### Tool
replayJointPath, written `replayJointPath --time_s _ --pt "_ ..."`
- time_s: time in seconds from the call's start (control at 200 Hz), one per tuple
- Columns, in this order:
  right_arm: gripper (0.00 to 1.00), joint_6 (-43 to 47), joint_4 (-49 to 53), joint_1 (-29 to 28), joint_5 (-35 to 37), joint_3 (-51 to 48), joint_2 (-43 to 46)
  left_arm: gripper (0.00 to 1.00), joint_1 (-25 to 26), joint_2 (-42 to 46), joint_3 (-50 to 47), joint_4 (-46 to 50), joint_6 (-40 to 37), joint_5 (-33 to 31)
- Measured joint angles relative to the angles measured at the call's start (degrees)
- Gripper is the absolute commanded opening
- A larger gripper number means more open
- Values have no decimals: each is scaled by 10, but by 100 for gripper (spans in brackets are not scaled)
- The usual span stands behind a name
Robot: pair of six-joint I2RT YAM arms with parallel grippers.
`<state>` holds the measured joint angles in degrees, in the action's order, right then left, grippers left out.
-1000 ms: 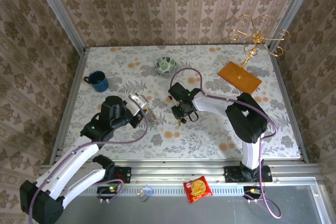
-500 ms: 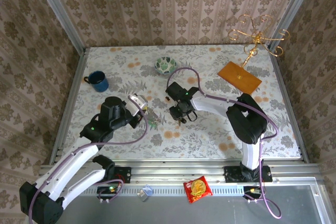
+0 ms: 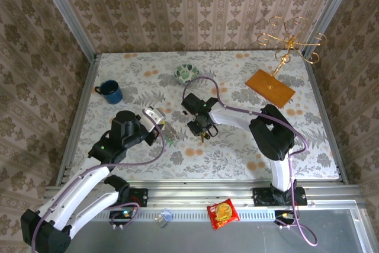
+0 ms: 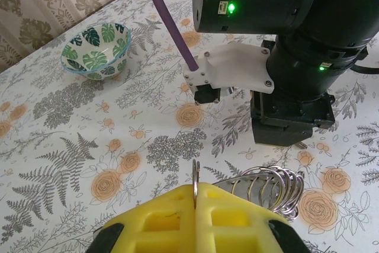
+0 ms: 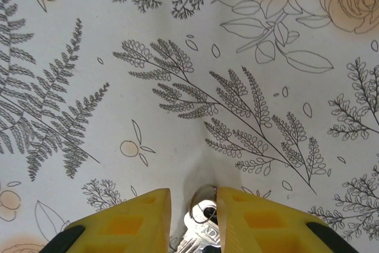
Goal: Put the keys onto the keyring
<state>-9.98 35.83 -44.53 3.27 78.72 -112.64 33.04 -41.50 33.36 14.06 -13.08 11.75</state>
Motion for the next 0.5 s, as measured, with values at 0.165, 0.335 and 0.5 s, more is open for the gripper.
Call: replayJointPath --time_s 0.165,0.335,0.5 --pt "24 5 10 0 8 6 -6 0 0 0 0 0 0 0" --pt "26 9 21 0 10 20 -15 0 0 0 0 0 0 0" --pt "28 11 25 0 10 29 -23 0 0 0 0 0 0 0"
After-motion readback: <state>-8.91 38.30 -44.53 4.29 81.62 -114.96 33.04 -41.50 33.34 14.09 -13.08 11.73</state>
